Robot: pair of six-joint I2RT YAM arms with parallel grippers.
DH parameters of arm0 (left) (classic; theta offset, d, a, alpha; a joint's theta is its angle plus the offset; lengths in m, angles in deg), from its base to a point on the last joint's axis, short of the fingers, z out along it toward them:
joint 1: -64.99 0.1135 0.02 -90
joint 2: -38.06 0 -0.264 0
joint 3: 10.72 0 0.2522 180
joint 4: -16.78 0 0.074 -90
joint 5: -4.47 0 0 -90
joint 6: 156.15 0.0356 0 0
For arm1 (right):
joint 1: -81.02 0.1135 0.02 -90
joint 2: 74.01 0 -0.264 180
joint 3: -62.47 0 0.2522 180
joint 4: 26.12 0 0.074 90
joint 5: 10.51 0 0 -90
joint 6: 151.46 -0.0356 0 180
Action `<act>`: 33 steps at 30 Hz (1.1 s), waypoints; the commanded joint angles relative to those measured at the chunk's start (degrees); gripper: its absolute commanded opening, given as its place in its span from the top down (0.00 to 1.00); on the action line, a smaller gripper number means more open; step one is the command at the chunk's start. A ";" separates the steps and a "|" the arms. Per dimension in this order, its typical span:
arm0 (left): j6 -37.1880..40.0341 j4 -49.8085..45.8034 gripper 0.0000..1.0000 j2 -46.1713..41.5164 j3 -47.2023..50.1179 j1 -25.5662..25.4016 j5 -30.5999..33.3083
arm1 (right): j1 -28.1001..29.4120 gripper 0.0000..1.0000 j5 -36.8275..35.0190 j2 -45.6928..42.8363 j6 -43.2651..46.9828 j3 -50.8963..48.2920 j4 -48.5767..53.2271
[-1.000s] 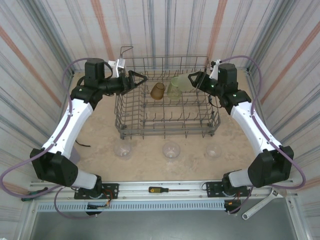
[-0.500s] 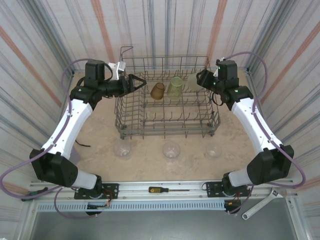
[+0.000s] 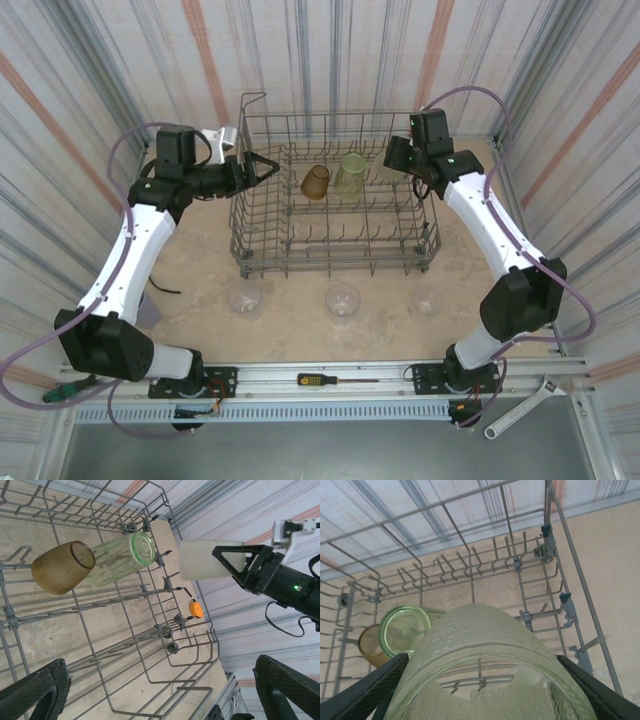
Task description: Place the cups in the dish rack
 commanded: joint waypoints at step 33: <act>1.86 -1.81 0.01 -3.40 2.82 3.60 -1.33 | 1.50 0.53 -10.21 20.30 5.60 19.63 10.45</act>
